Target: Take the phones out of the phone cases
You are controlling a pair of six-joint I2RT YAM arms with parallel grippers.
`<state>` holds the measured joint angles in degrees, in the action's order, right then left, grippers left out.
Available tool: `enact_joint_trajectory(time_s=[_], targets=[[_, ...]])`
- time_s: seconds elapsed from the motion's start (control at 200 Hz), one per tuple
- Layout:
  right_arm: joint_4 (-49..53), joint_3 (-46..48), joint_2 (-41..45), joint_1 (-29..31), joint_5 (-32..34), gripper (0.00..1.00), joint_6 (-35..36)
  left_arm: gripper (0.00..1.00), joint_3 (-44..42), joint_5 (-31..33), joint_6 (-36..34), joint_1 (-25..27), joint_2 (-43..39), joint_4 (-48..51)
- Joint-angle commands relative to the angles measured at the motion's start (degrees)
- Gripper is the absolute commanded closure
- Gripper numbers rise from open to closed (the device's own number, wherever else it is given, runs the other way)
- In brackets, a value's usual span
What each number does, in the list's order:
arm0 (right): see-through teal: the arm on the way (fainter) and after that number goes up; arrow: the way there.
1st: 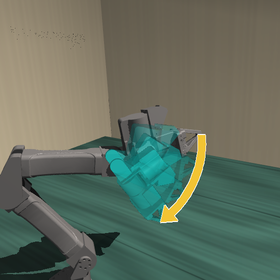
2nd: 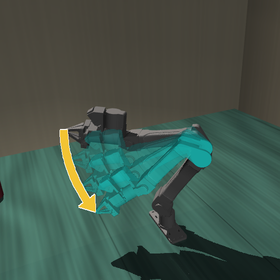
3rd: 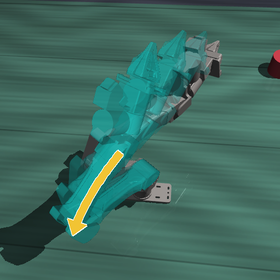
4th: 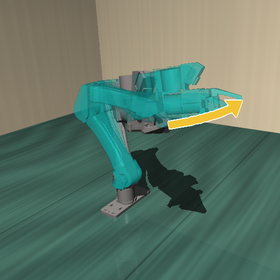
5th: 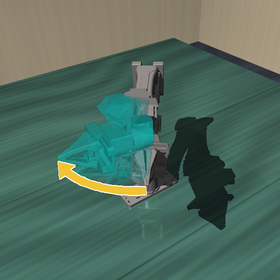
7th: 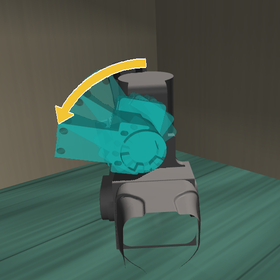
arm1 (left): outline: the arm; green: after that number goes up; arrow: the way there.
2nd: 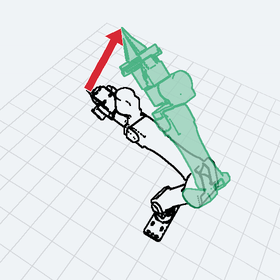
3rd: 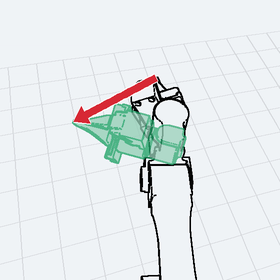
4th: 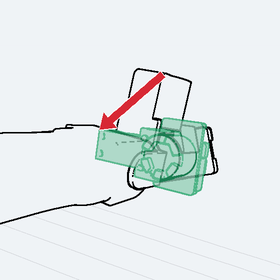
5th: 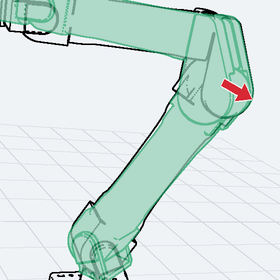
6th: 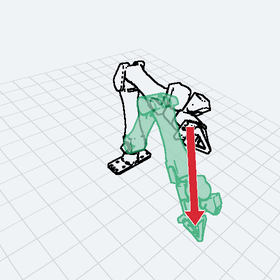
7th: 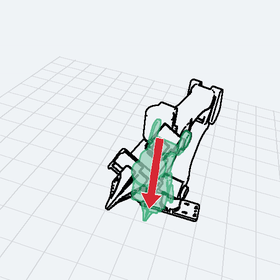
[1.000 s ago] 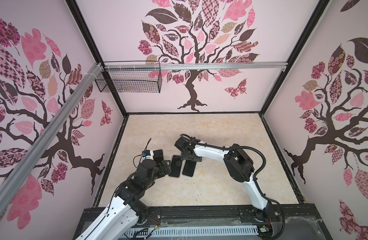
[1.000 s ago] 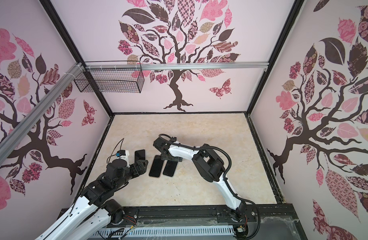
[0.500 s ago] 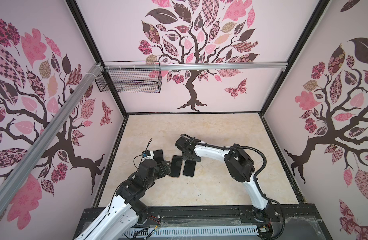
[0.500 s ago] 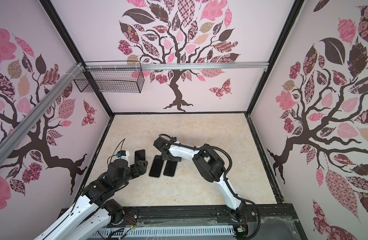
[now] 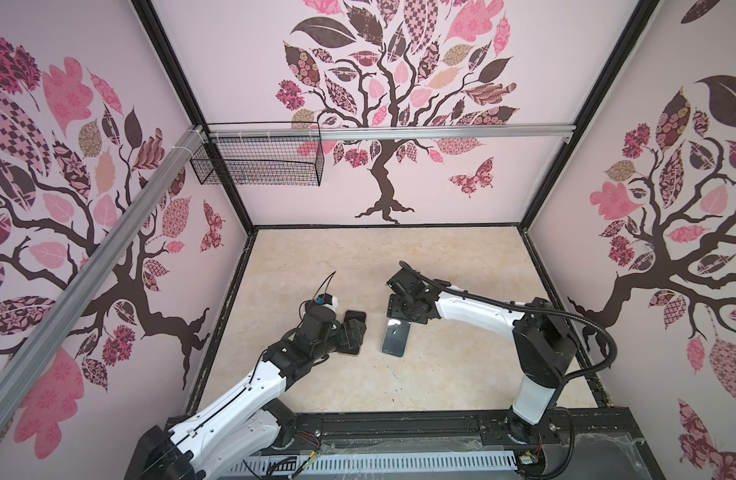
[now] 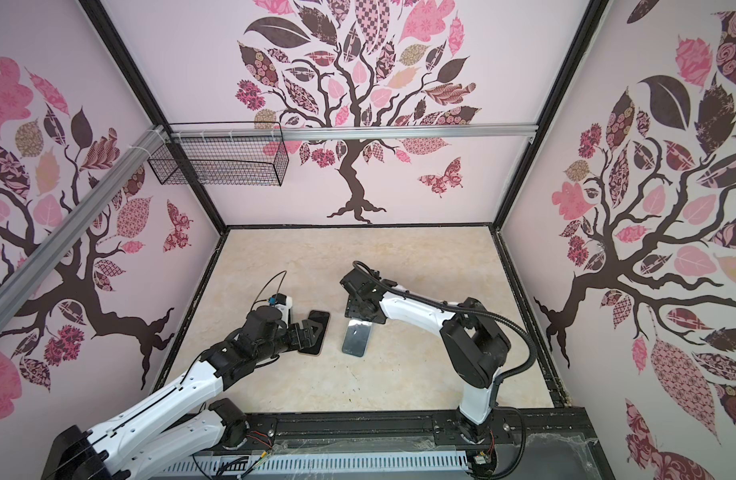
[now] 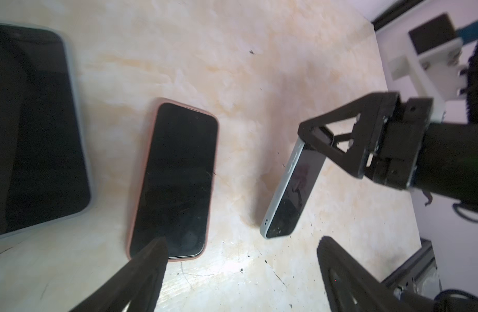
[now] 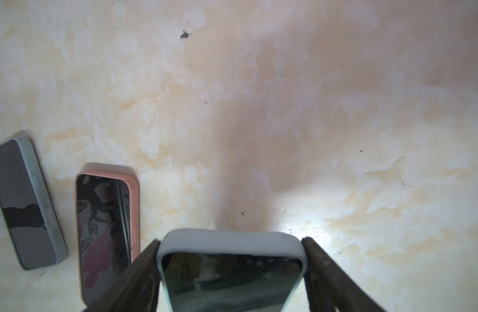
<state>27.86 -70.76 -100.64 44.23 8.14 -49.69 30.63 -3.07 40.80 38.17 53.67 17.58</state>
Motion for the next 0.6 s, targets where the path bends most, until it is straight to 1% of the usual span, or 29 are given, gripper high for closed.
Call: enact_joint_trajectory(time_s=[0.0, 0.08, 0.175, 0.29, 0.41, 0.51, 0.595], targets=[[-4.13, 2.85, 4.92, -1.65, -3.19, 0.54, 0.08, 0.12, 0.67, -2.59, -0.45, 4.55, 4.28, -7.92], [-6.18, 4.93, 6.44, -2.22, -3.93, 0.54, 0.55, 0.15, -0.20, -3.89, 0.02, 6.30, 8.23, -13.58], [-7.29, 6.14, 7.01, -2.68, -4.64, 0.54, 0.98, 0.16, -0.57, -4.81, -0.22, 6.66, 12.45, -18.31], [-8.54, 7.50, 7.71, -3.60, -6.71, 0.54, 1.01, 0.16, 0.11, -6.00, -1.94, 6.68, 16.27, -21.67], [-11.83, 9.83, 8.56, -5.29, -11.10, 0.54, 0.59, 0.19, 1.18, -8.85, -3.39, 6.66, 20.72, -24.34], [-13.26, 11.28, 8.86, -6.53, -13.59, 0.54, 0.35, 0.22, 1.03, -10.98, -3.06, 6.65, 24.66, -26.46], [-13.95, 12.23, 9.23, -7.21, -14.70, 0.54, 0.04, 0.24, 0.04, -12.10, -1.81, 6.71, 27.49, -31.19]])
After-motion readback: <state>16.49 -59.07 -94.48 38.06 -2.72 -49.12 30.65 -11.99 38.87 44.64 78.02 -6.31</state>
